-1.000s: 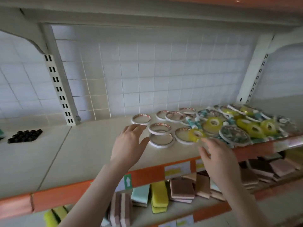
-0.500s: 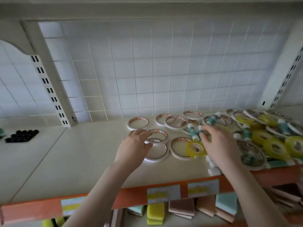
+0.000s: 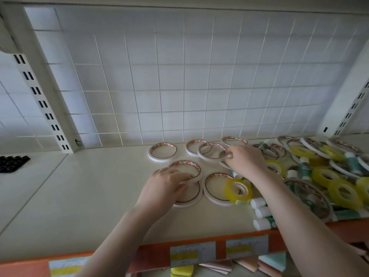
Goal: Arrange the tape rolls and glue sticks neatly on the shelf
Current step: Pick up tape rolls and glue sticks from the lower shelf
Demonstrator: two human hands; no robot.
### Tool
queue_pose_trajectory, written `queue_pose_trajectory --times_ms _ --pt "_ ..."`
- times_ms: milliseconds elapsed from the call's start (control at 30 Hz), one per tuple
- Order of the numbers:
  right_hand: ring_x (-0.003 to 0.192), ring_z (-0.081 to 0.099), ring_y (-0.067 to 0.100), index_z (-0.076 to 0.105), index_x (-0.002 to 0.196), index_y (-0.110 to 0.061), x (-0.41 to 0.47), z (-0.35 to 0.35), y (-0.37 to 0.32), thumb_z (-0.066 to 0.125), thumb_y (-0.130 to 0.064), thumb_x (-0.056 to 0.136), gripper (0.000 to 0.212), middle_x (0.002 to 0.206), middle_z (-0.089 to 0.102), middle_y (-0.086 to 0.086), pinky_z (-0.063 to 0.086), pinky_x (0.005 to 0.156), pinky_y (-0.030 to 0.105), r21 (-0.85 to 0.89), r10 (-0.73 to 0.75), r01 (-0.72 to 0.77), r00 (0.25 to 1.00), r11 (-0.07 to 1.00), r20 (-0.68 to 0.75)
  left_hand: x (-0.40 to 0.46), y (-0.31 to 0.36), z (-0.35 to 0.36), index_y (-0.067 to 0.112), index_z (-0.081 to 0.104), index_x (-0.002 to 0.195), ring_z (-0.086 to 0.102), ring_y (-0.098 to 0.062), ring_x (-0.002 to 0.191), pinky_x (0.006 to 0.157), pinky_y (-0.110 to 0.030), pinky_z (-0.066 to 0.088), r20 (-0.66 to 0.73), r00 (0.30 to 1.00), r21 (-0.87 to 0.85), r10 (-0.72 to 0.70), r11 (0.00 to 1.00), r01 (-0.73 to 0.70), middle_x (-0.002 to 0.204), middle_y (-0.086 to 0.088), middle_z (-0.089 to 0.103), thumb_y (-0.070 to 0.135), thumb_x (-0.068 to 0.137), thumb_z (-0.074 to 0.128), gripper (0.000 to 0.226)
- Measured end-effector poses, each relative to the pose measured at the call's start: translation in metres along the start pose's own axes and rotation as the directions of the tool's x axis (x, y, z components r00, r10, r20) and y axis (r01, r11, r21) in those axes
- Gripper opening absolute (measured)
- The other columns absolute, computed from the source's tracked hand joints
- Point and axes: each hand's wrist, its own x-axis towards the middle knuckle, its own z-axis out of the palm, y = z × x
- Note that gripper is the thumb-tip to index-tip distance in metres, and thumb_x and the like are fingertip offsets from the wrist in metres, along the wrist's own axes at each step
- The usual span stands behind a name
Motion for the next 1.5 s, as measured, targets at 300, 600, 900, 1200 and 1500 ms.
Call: queue_pose_trajectory --times_ms 300,600,900,1200,1500 --pt "0.058 0.042 0.025 0.051 0.060 -0.010 -0.007 -0.010 -0.007 0.051 -0.012 0.081 0.020 0.055 0.048 0.006 0.023 0.048 0.029 0.331 0.106 -0.063 0.988 0.942 -0.114 0.003 -0.005 0.003 0.025 0.074 0.088 0.060 -0.019 0.066 0.064 -0.024 0.046 -0.072 0.995 0.054 0.069 0.996 -0.065 0.073 0.009 0.066 0.037 0.084 0.047 0.029" --pt "0.083 0.060 0.018 0.069 0.099 -0.014 -0.021 -0.037 -0.022 0.064 -0.016 0.084 0.017 0.091 0.068 0.000 0.047 0.073 0.029 0.544 0.087 0.083 0.956 0.835 -0.279 -0.005 0.002 -0.024 0.021 0.073 0.084 0.060 -0.019 0.067 0.063 -0.027 0.049 -0.159 0.984 0.132 0.076 0.990 -0.055 0.073 0.008 0.066 0.035 0.084 0.048 0.028" --pt "0.078 0.061 0.022 0.069 0.091 -0.014 -0.034 -0.029 -0.094 0.067 -0.010 0.079 0.013 0.083 0.068 0.001 0.041 0.067 0.028 0.625 0.022 0.221 0.934 0.749 -0.357 -0.048 -0.040 -0.092 0.017 0.072 0.083 0.062 -0.022 0.072 0.067 -0.031 0.049 -0.250 0.968 0.246 -0.036 0.964 0.100 0.074 0.004 0.066 0.033 0.081 0.046 0.030" --pt "0.075 0.061 0.022 0.068 0.089 -0.014 -0.060 -0.025 -0.259 0.066 -0.007 0.078 0.013 0.082 0.067 0.005 0.044 0.069 0.031 0.635 -0.080 0.311 0.928 0.708 -0.365 -0.148 -0.145 -0.186 0.016 0.072 0.081 0.063 -0.025 0.068 0.063 -0.033 0.052 -0.324 0.941 0.326 -0.099 0.922 0.209 0.072 0.003 0.067 0.035 0.080 0.045 0.033" --pt "0.079 0.064 0.021 0.070 0.093 -0.010 -0.085 -0.006 -0.467 0.069 -0.007 0.078 0.016 0.088 0.069 0.002 0.043 0.070 0.027 0.699 -0.111 0.333 0.932 0.632 -0.344 -0.258 -0.284 -0.316 0.014 0.073 0.082 0.064 -0.029 0.073 0.068 -0.036 0.052 -0.347 0.924 0.373 -0.160 0.881 0.292 0.075 -0.001 0.069 0.036 0.081 0.042 0.038"
